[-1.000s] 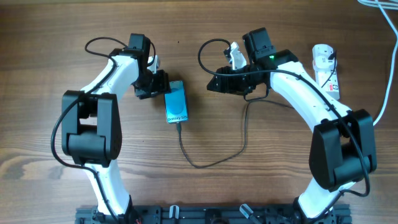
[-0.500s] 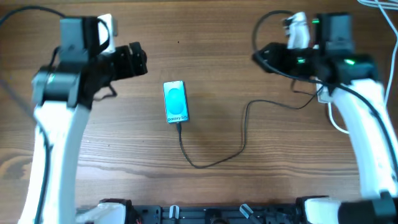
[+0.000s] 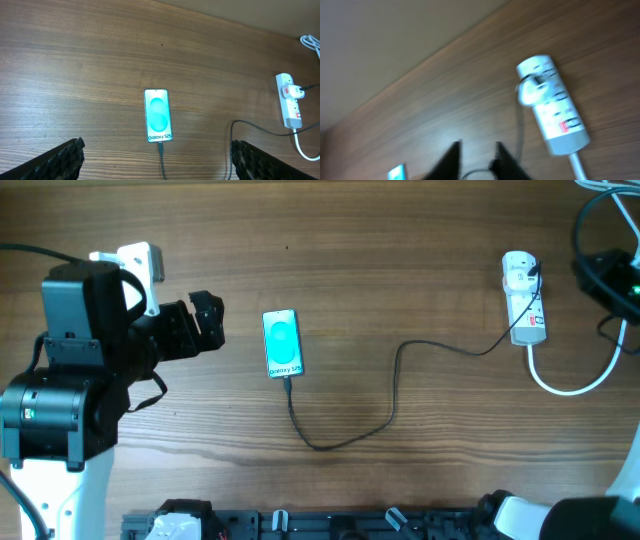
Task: Plug charger to phone and switch on socket
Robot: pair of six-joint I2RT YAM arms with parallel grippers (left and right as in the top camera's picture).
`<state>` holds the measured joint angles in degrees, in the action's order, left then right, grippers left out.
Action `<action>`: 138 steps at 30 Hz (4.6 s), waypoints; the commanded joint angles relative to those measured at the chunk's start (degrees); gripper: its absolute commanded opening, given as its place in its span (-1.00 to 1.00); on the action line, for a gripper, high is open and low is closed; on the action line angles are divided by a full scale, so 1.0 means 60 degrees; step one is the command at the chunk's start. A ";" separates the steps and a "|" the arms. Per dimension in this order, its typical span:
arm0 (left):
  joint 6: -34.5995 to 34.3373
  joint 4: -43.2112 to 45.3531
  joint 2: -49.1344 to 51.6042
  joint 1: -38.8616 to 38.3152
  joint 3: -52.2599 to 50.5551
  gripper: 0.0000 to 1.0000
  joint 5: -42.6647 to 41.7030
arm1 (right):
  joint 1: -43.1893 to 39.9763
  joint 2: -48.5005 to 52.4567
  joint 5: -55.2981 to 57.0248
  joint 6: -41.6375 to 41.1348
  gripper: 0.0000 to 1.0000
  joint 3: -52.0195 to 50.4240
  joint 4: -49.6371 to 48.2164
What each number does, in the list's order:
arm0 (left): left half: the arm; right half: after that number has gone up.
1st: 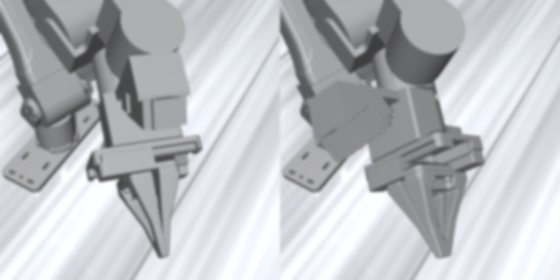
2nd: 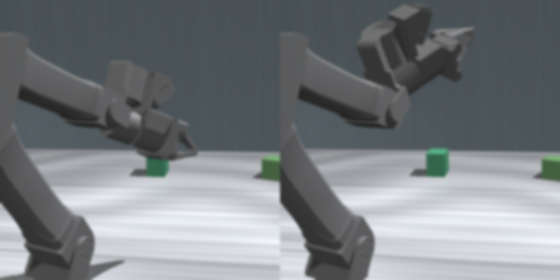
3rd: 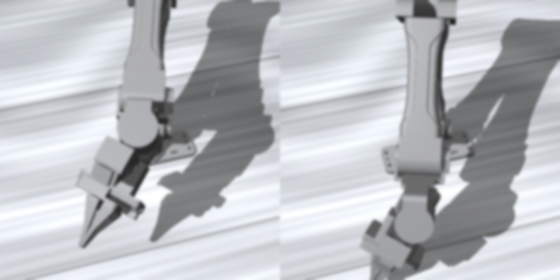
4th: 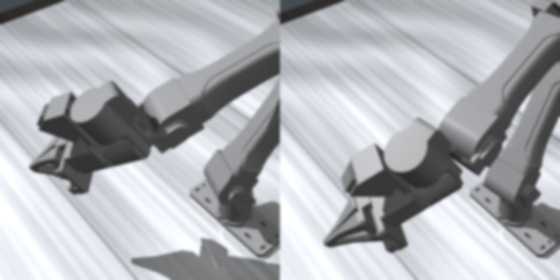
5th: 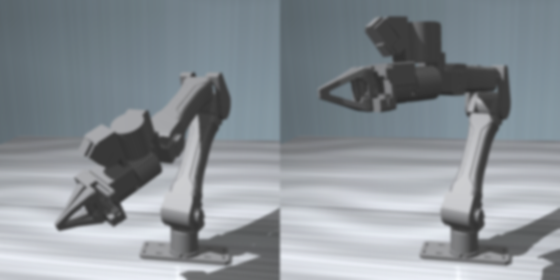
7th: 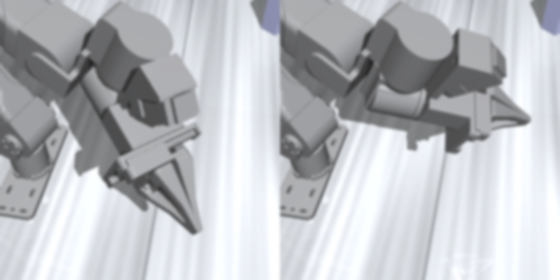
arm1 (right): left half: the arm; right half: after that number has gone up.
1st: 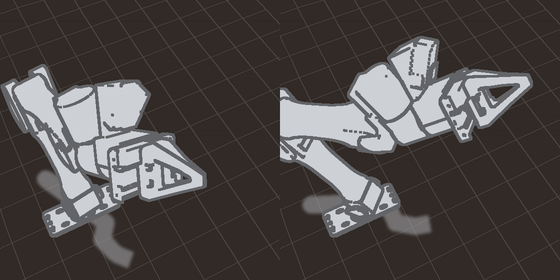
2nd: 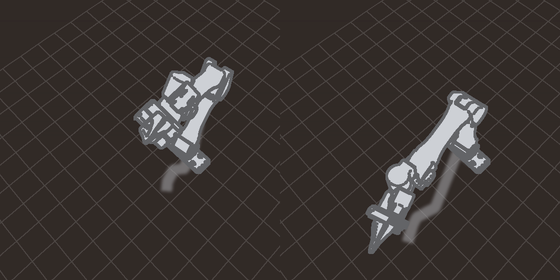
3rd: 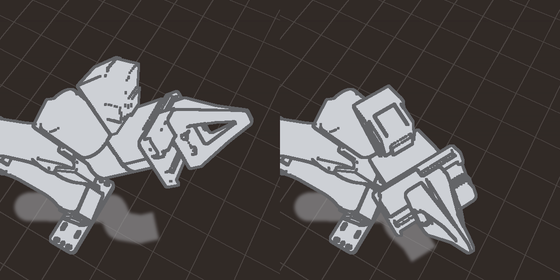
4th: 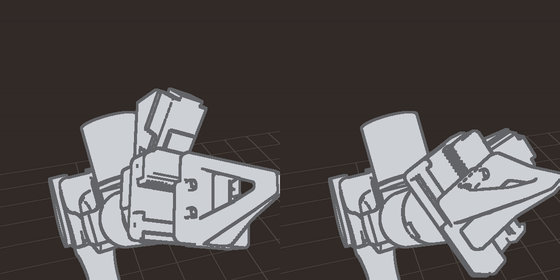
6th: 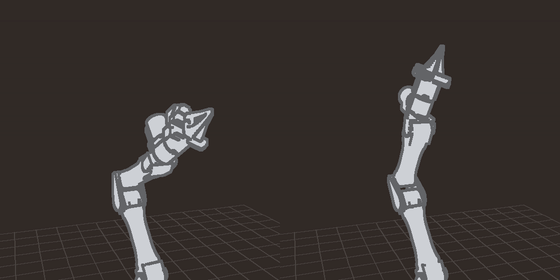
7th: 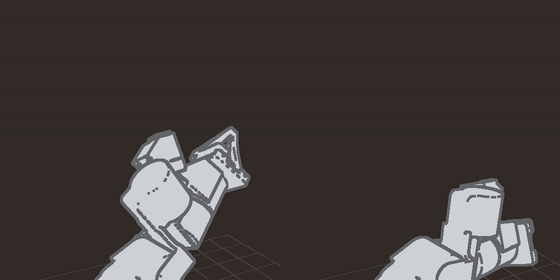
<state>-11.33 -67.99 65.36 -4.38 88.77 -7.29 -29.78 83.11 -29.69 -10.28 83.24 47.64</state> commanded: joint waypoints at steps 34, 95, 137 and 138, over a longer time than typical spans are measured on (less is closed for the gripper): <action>0.0025 -0.0007 0.0036 0.0000 -0.0044 1.00 0.0055 | -0.0226 0.6488 0.0321 0.0044 -0.91 0.0178 -0.3122; 0.0025 -0.0007 0.0036 0.0000 -0.0044 1.00 0.0055 | -0.0200 0.2900 0.1949 -0.0280 -0.91 0.0965 0.0237; 0.0025 -0.0007 0.0036 0.0000 -0.0044 1.00 0.0055 | 0.1392 -0.5952 -0.2106 0.5734 1.00 -0.0623 0.2277; 0.0025 -0.0007 0.0036 0.0000 -0.0044 1.00 0.0055 | 0.1796 -0.6153 -0.1978 0.5708 0.99 -0.1031 0.1661</action>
<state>-11.35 -68.16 65.41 -4.38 88.75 -7.29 -25.69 49.45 -39.72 20.03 83.20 65.06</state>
